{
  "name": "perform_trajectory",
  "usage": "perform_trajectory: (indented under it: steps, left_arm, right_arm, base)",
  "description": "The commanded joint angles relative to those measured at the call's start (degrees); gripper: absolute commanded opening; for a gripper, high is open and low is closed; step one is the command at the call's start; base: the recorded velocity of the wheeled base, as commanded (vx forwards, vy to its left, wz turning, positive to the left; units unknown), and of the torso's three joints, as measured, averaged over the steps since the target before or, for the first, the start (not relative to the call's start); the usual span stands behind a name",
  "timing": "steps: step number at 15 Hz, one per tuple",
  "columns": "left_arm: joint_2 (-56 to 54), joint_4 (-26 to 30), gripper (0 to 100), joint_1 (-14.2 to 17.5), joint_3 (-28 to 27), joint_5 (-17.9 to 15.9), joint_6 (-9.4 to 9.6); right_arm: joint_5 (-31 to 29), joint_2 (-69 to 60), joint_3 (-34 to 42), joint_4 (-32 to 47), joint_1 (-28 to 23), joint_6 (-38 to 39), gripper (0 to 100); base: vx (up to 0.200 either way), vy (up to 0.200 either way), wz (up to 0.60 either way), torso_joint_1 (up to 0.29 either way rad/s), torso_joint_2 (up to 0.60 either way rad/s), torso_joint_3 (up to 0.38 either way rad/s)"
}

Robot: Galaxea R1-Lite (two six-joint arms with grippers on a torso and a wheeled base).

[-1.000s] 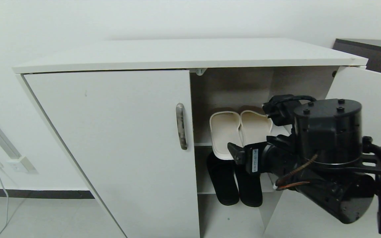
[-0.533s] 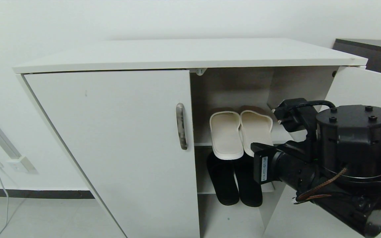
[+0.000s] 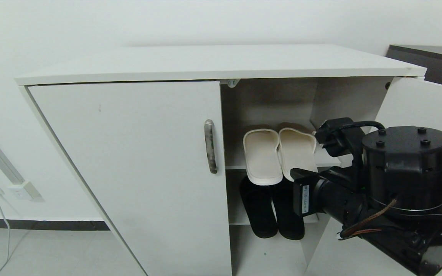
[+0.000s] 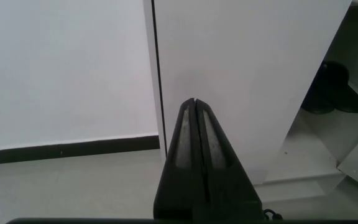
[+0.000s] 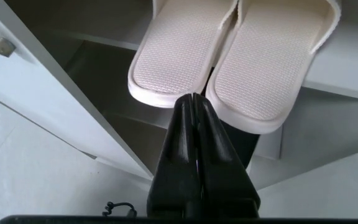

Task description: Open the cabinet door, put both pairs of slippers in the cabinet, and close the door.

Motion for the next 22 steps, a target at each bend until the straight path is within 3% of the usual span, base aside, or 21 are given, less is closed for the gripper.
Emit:
perform_trajectory:
  steps: [1,17,22]
  left_arm:
    - [0.1,0.0,0,0.0,0.0,0.0,-0.01]
    - [0.1,0.0,0,0.0,0.0,0.0,-0.10]
    - [0.1,0.0,0,0.1,0.0,0.0,-0.10]
  right_arm:
    - [0.0,1.0,0.1,-0.1,0.0,0.0,0]
    - [0.6,1.2,1.3,-0.3,0.0,0.1,0]
    - [0.7,1.9,3.0,-2.8,-0.4,-0.8,0]
  base:
    - [0.000,0.000,0.00,0.000,0.00,0.000]
    - [-0.200,0.000,0.00,0.002,0.00,0.003]
    - [0.000,0.000,0.00,0.000,0.00,0.000]
